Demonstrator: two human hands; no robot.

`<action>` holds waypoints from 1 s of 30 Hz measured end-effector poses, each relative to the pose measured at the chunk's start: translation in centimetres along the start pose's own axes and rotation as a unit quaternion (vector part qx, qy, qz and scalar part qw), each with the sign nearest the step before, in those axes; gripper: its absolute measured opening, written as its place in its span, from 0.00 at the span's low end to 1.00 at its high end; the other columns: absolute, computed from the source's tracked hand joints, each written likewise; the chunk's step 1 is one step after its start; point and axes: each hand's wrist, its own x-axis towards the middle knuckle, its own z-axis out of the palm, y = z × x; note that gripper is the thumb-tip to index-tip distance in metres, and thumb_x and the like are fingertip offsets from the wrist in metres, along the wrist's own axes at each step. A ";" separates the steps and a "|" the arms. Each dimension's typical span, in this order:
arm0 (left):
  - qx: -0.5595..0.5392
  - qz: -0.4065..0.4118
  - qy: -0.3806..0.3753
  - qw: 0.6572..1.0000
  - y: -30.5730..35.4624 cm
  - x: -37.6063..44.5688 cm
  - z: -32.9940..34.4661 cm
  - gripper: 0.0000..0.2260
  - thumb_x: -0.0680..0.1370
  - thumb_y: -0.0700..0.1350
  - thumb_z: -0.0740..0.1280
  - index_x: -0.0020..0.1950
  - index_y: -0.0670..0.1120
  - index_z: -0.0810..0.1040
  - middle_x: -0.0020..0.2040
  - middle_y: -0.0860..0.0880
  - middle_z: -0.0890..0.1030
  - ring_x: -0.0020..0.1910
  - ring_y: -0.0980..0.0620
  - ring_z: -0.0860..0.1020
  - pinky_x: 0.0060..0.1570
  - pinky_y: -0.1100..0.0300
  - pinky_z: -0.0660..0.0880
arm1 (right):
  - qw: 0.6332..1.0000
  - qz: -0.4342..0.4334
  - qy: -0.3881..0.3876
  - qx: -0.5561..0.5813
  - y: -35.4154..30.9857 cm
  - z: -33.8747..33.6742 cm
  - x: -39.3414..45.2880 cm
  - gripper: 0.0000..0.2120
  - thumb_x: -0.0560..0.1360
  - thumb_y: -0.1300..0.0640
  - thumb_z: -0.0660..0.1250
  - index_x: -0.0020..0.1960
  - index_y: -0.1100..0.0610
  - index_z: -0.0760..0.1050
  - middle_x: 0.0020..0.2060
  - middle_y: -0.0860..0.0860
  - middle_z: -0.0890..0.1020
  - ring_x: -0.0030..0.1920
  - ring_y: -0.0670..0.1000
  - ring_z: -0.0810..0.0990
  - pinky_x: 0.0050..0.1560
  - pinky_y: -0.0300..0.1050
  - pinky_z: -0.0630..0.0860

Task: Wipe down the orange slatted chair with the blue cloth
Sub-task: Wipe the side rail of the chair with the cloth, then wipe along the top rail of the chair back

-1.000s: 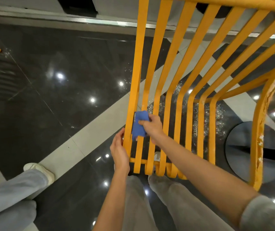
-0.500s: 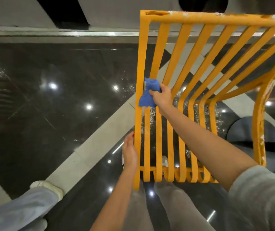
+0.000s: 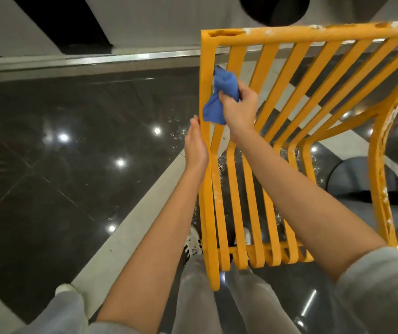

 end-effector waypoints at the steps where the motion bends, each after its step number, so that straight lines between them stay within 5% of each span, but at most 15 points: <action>1: -0.003 0.005 -0.001 1.000 0.2 0.4 0.1 0.31 0.77 0.68 0.49 0.75 0.55 0.67 0.75 0.51 0.68 0.74 0.52 0.65 0.74 0.45 0.61 | 0.999 -0.026 0.010 0.020 -1.2 0.2 0.8 0.06 0.76 0.65 0.67 0.50 0.57 0.78 0.38 0.46 0.81 0.42 0.44 0.80 0.42 0.38 0.78; 4: -0.024 0.020 -0.011 0.999 1.1 0.3 0.3 0.29 0.79 0.66 0.49 0.76 0.55 0.65 0.76 0.50 0.67 0.75 0.51 0.64 0.75 0.44 0.60 | 0.995 -0.094 0.008 0.025 -1.5 0.1 -0.1 0.08 0.75 0.65 0.68 0.53 0.58 0.79 0.41 0.47 0.82 0.44 0.44 0.81 0.44 0.37 0.79; 8: -0.033 0.023 -0.015 0.999 0.6 0.3 0.3 0.32 0.76 0.70 0.51 0.75 0.56 0.67 0.74 0.50 0.71 0.73 0.50 0.68 0.73 0.44 0.63 | 0.997 -0.067 -0.013 -0.034 0.4 -0.6 -1.9 0.10 0.74 0.70 0.65 0.50 0.59 0.80 0.35 0.43 0.80 0.36 0.35 0.78 0.36 0.32 0.74; 12: -0.020 0.024 -0.018 0.999 0.8 0.3 0.4 0.29 0.79 0.67 0.49 0.75 0.57 0.66 0.75 0.50 0.69 0.74 0.50 0.66 0.74 0.44 0.62 | 0.996 -0.094 0.007 0.001 -3.0 0.2 1.6 0.08 0.74 0.70 0.65 0.48 0.59 0.78 0.37 0.45 0.80 0.40 0.41 0.80 0.40 0.36 0.79; 16: -0.028 0.017 -0.026 0.999 0.9 0.2 -0.1 0.31 0.76 0.69 0.49 0.75 0.58 0.67 0.72 0.52 0.72 0.72 0.51 0.69 0.72 0.43 0.65 | 0.996 -0.088 -0.011 -0.027 -0.1 -0.5 -1.3 0.06 0.75 0.69 0.66 0.50 0.63 0.79 0.35 0.45 0.79 0.35 0.36 0.77 0.36 0.31 0.73; 21: -0.033 0.010 -0.045 0.998 1.8 0.1 -0.9 0.26 0.83 0.61 0.45 0.76 0.54 0.66 0.66 0.57 0.75 0.49 0.68 0.75 0.62 0.53 0.71 | 0.999 -0.043 0.007 -0.021 -1.6 0.4 1.4 0.08 0.73 0.69 0.65 0.49 0.61 0.79 0.37 0.48 0.81 0.39 0.43 0.80 0.39 0.38 0.77; 25: -0.043 0.012 -0.060 0.997 2.2 -0.6 -1.5 0.26 0.84 0.60 0.44 0.75 0.51 0.68 0.67 0.53 0.76 0.42 0.72 0.77 0.48 0.64 0.73 | 0.998 -0.055 0.009 -0.013 0.0 0.1 -1.2 0.10 0.74 0.67 0.66 0.55 0.63 0.79 0.44 0.52 0.83 0.46 0.47 0.82 0.46 0.42 0.80; 27: -0.088 -0.003 -0.062 0.994 2.2 -1.0 -1.9 0.26 0.84 0.60 0.45 0.74 0.49 0.69 0.65 0.53 0.77 0.45 0.70 0.78 0.51 0.63 0.75 | 1.000 -0.008 -0.010 0.004 1.4 -1.3 -2.6 0.11 0.75 0.69 0.66 0.55 0.62 0.79 0.45 0.52 0.83 0.47 0.47 0.82 0.48 0.44 0.80; 30: -0.148 -0.030 -0.017 0.988 1.1 -2.4 -2.2 0.23 0.83 0.59 0.54 0.73 0.48 0.70 0.65 0.52 0.77 0.60 0.59 0.76 0.64 0.53 0.71 | 0.975 0.135 0.046 0.173 2.0 -2.7 -3.7 0.13 0.75 0.69 0.68 0.59 0.60 0.76 0.51 0.55 0.82 0.52 0.53 0.82 0.53 0.52 0.81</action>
